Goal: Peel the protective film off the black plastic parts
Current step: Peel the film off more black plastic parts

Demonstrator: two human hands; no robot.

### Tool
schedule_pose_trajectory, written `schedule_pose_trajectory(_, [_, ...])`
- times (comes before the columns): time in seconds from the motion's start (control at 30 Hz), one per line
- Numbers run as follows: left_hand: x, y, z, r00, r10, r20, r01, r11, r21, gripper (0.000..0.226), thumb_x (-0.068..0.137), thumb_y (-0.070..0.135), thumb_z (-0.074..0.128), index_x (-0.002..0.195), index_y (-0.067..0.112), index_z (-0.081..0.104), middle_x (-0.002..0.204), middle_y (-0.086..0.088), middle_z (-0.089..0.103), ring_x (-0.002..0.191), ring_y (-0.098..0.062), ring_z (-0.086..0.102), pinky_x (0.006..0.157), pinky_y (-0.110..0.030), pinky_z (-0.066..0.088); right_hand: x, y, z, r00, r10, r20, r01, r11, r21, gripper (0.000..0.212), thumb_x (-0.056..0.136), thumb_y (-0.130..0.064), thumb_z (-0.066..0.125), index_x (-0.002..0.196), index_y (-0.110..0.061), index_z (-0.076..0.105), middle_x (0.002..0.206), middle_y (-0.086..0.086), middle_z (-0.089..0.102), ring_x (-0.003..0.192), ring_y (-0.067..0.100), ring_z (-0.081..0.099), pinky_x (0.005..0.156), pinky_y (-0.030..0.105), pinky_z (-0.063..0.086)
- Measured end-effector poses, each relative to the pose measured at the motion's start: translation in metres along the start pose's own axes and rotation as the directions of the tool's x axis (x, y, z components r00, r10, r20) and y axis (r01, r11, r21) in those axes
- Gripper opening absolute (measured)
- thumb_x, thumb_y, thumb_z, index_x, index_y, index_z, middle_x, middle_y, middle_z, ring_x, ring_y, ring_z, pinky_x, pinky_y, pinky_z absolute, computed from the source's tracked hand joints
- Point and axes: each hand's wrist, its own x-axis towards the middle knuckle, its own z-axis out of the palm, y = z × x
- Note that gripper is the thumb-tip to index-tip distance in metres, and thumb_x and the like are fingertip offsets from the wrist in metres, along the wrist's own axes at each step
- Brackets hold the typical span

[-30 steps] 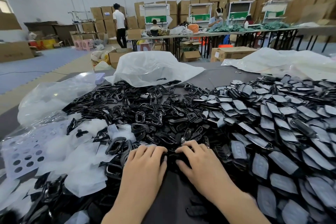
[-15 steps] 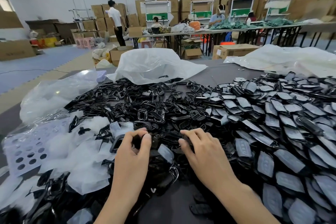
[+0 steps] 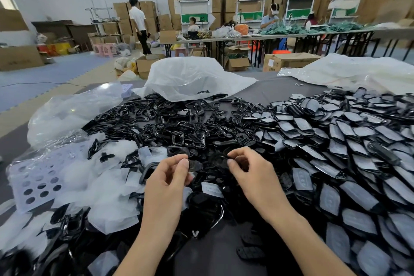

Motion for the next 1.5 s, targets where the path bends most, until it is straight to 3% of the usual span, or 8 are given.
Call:
schedule_pose_trajectory(0.13, [-0.003, 0.002, 0.002, 0.999, -0.025, 0.025, 0.026, 0.999, -0.047, 0.007, 0.094, 0.024, 0.066, 0.094, 0.026, 0.073, 0.083, -0.001, 0.076, 0.075, -0.008, 0.071, 0.068, -0.011, 0.051, -0.004, -0.004, -0.016, 0.987, 0.163, 0.004, -0.146, 0.871, 0.469, 0.02, 0.093, -0.022, 0.07, 0.097, -0.042, 0.073, 0.085, -0.014, 0.072, 0.075, 0.0, 0.066, 0.073, 0.016, 0.054])
schedule_pose_trajectory(0.23, [-0.005, 0.004, 0.004, 0.999, -0.027, 0.038, 0.029, 0.997, -0.07, 0.006, 0.092, 0.023, 0.068, 0.093, 0.023, 0.073, 0.083, -0.002, 0.076, 0.075, -0.009, 0.072, 0.067, -0.011, 0.052, -0.002, -0.004, -0.017, 0.947, 0.301, 0.115, -0.262, 0.512, 0.818, 0.021, 0.091, -0.01, 0.069, 0.097, -0.028, 0.076, 0.079, -0.008, 0.069, 0.076, 0.007, 0.067, 0.073, 0.025, 0.057])
schedule_pose_trajectory(0.4, [-0.009, 0.007, 0.007, 0.997, -0.022, 0.08, 0.03, 0.995, -0.1, 0.007, 0.089, 0.027, 0.068, 0.091, 0.024, 0.074, 0.08, -0.001, 0.076, 0.072, -0.009, 0.071, 0.067, -0.011, 0.052, 0.0, 0.0, -0.024, 0.922, 0.276, 0.272, -0.286, 0.01, 0.958, 0.036, 0.073, -0.012, 0.074, 0.108, -0.016, 0.065, 0.076, 0.001, 0.069, 0.084, 0.021, 0.073, 0.079, 0.039, 0.062])
schedule_pose_trajectory(0.47, [-0.011, 0.01, 0.009, 0.993, -0.009, 0.114, 0.021, 0.995, -0.1, 0.011, 0.083, 0.036, 0.068, 0.09, 0.03, 0.074, 0.081, -0.001, 0.075, 0.073, -0.009, 0.071, 0.068, -0.011, 0.052, -0.002, 0.002, -0.026, 0.917, 0.256, 0.305, -0.302, -0.054, 0.952, 0.04, 0.074, -0.011, 0.074, 0.112, -0.014, 0.065, 0.079, 0.004, 0.07, 0.082, 0.025, 0.074, 0.073, 0.038, 0.062])
schedule_pose_trajectory(0.7, [-0.018, 0.013, 0.012, 0.982, 0.064, 0.178, -0.051, 0.996, -0.075, 0.017, 0.077, 0.045, 0.066, 0.089, 0.034, 0.073, 0.078, -0.002, 0.073, 0.074, -0.013, 0.07, 0.069, -0.015, 0.053, -0.005, -0.003, -0.011, 0.917, 0.187, 0.352, -0.385, 0.185, 0.904, 0.037, 0.077, -0.015, 0.065, 0.113, -0.012, 0.071, 0.096, 0.01, 0.076, 0.064, 0.014, 0.067, 0.053, 0.024, 0.053])
schedule_pose_trajectory(0.87, [-0.019, 0.012, 0.015, 0.981, 0.077, 0.177, -0.07, 0.996, -0.047, 0.017, 0.076, 0.042, 0.067, 0.089, 0.032, 0.072, 0.093, 0.009, 0.073, 0.081, -0.02, 0.07, 0.074, -0.018, 0.054, -0.013, -0.001, -0.003, 0.945, 0.058, 0.323, -0.308, 0.501, 0.809, 0.028, 0.09, -0.034, 0.058, 0.107, -0.023, 0.078, 0.095, 0.003, 0.074, 0.071, 0.01, 0.064, 0.061, 0.021, 0.052])
schedule_pose_trajectory(1.3, [-0.02, 0.006, 0.016, 0.971, 0.129, 0.203, -0.144, 0.988, 0.06, 0.031, 0.093, 0.011, 0.066, 0.095, 0.042, 0.064, 0.085, 0.005, 0.07, 0.073, -0.005, 0.063, 0.066, -0.012, 0.049, -0.023, -0.014, 0.003, 0.855, -0.086, 0.511, -0.439, 0.405, 0.802, 0.038, 0.087, -0.041, 0.065, 0.11, -0.014, 0.078, 0.089, 0.009, 0.074, 0.078, 0.013, 0.069, 0.074, 0.022, 0.056])
schedule_pose_trajectory(1.5, [-0.016, -0.002, 0.009, 0.934, 0.292, 0.207, -0.357, 0.797, 0.487, 0.025, 0.092, 0.038, 0.062, 0.11, 0.053, 0.053, 0.093, 0.023, 0.064, 0.09, 0.0, 0.061, 0.079, -0.009, 0.042, -0.023, -0.012, -0.003, 0.938, -0.003, 0.347, -0.24, 0.717, 0.655, 0.021, 0.096, -0.014, 0.066, 0.101, -0.029, 0.079, 0.085, 0.004, 0.076, 0.074, 0.014, 0.071, 0.07, 0.023, 0.057])
